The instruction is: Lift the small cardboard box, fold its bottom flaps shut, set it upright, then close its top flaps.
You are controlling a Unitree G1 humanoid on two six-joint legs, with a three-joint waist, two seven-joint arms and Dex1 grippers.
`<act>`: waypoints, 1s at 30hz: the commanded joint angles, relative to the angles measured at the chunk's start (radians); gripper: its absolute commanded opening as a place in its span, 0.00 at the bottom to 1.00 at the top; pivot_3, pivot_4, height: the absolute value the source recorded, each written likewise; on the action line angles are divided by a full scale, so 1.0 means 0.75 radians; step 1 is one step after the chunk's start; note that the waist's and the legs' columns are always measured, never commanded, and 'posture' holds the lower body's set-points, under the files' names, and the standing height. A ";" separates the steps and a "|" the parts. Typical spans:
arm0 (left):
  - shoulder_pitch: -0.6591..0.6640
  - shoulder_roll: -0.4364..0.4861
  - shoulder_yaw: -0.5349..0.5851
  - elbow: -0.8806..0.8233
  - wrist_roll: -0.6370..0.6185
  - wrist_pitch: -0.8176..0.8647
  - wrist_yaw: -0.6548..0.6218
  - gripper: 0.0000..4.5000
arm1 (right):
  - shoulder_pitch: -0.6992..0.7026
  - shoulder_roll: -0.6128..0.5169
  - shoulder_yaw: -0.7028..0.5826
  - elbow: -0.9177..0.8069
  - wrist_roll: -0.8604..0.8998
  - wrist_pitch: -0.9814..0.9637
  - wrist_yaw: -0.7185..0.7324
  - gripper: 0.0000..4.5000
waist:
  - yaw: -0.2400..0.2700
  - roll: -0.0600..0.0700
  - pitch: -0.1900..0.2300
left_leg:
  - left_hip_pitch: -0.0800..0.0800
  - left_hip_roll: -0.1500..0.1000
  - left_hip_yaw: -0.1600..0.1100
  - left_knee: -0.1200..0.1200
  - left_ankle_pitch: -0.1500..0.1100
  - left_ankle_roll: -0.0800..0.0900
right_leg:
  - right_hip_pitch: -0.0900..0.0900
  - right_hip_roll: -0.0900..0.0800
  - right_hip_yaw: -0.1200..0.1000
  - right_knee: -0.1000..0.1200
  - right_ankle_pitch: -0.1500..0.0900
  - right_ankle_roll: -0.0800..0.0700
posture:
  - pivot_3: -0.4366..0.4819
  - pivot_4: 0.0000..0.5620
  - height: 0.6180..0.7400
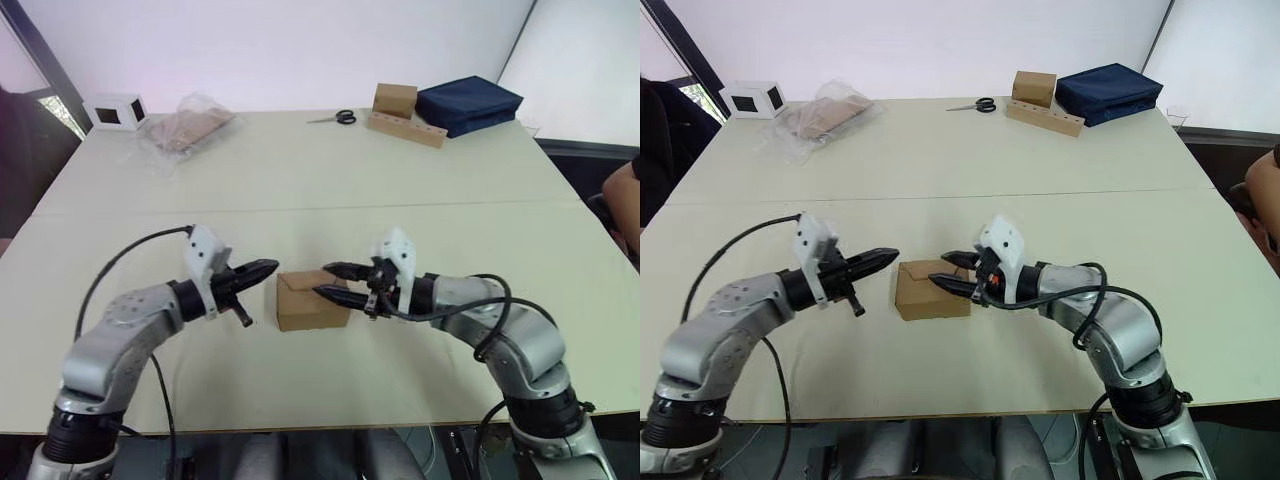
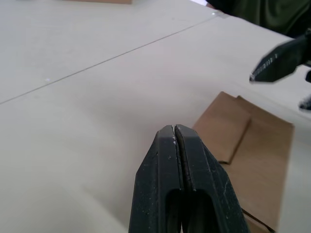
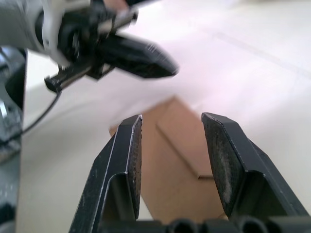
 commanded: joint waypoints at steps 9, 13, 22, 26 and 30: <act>0.393 0.268 0.319 -0.199 -0.229 0.149 -0.154 0.00 | 0.276 -0.260 -0.257 -0.130 0.199 0.049 0.055 0.44 | 0.001 0.001 0.000 | 0.001 0.000 0.002 -0.001 0.000 0.001 | 0.000 -0.001 0.001 -0.001 0.000 0.000 | 0.48 0.27 1.00; 0.570 0.279 0.368 -0.223 -0.198 0.111 -0.198 0.00 | 0.403 -0.369 -0.275 -0.116 0.174 0.024 0.106 0.44 | 0.002 0.001 0.000 | 0.001 0.001 0.002 -0.001 -0.001 0.001 | 0.001 0.000 0.001 -0.001 0.000 0.000 | 0.48 0.27 1.00; 0.705 0.264 0.336 -0.167 -0.098 -0.006 -0.250 0.00 | 0.556 -0.459 -0.273 -0.016 0.141 -0.071 0.204 0.44 | 0.005 0.000 0.000 | 0.003 0.001 0.003 -0.001 -0.001 0.001 | 0.004 0.001 0.001 -0.002 0.000 0.000 | 0.48 0.27 1.00; 0.693 0.244 0.300 -0.123 -0.089 -0.005 -0.248 0.00 | 0.553 -0.473 -0.303 -0.041 0.164 -0.073 0.207 0.44 | 0.006 0.000 0.000 | 0.003 0.001 0.003 -0.001 -0.001 0.001 | 0.004 0.000 0.001 -0.002 0.000 0.000 | 0.48 0.27 1.00; 0.640 0.239 0.251 -0.083 -0.066 -0.024 -0.243 0.00 | 0.541 -0.475 -0.303 -0.023 0.156 -0.080 0.199 0.44 | 0.008 0.000 0.000 | 0.003 0.001 0.003 -0.001 -0.001 0.001 | 0.004 0.000 0.001 -0.002 0.000 0.000 | 0.48 0.27 1.00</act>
